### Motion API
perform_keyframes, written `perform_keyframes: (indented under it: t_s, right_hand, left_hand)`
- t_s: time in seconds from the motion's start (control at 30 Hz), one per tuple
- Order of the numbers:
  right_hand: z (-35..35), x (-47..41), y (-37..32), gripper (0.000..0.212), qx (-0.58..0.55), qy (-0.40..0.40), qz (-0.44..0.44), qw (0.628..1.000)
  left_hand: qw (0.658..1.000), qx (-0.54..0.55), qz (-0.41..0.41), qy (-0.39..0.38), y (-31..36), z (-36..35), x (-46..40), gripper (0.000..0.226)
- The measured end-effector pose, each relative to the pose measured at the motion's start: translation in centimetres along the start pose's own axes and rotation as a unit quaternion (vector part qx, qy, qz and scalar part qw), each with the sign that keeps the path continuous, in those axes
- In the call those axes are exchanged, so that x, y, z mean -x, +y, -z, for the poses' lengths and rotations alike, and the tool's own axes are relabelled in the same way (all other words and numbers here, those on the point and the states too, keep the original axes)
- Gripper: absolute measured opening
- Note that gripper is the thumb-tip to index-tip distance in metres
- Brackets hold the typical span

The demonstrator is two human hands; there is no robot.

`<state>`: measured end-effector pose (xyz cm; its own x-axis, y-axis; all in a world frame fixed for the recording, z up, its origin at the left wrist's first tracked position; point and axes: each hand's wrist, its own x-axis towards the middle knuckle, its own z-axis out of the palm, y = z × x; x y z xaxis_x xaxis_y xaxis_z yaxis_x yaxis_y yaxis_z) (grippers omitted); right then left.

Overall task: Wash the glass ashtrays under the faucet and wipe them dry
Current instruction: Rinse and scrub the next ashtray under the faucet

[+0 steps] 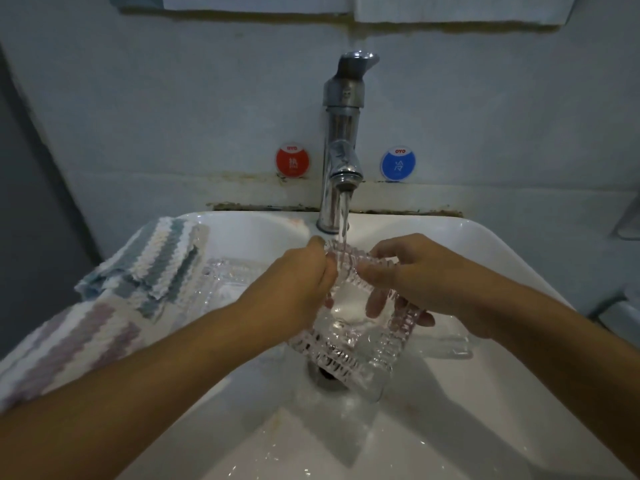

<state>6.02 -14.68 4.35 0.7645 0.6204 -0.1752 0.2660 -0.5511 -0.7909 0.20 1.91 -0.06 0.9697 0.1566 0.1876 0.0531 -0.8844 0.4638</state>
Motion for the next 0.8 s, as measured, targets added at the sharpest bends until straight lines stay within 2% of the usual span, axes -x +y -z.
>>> perform_keyframes:
  t_s: [0.03, 0.13, 0.23, 0.4, 0.47, 0.57, 0.8]
  right_hand:
    - [0.03, 0.05, -0.01, 0.02, -0.001, 0.001, 0.004, 1.0]
    - [0.19, 0.19, -0.1, 0.021, -0.01, 0.001, 0.001, 1.0]
    - [0.08, 0.35, -0.23, 0.023, -0.012, -0.002, -0.007, 1.0]
    - [-0.04, 0.55, -0.36, 0.023, 0.004, -0.005, -0.017, 1.0]
    - [0.17, 0.55, -0.41, 0.023, 0.011, -0.002, -0.019, 1.0]
    - [0.37, 0.6, -0.51, 0.025, 0.012, 0.0, -0.024, 1.0]
    - [0.17, 0.6, -0.52, 0.026, 0.002, -0.01, -0.03, 1.0]
  left_hand:
    - [0.999, 0.034, 0.0, -0.001, 0.18, 0.12, 0.08, 0.006]
    - [0.996, 0.085, -0.01, 0.002, 0.16, 0.2, 0.1, 0.013]
    - [0.998, 0.058, -0.005, 0.009, 0.14, 0.25, 0.0, 0.014]
    - [1.0, -0.012, -0.001, 0.004, 0.1, -0.27, -0.16, 0.031]
    - [1.0, 0.001, -0.005, -0.013, 0.08, -0.38, -0.1, 0.028]
    - [0.997, 0.072, -0.011, -0.012, -0.02, -0.27, -0.06, 0.011]
    - [1.0, 0.001, -0.024, 0.009, 0.04, -0.02, -0.19, 0.033]
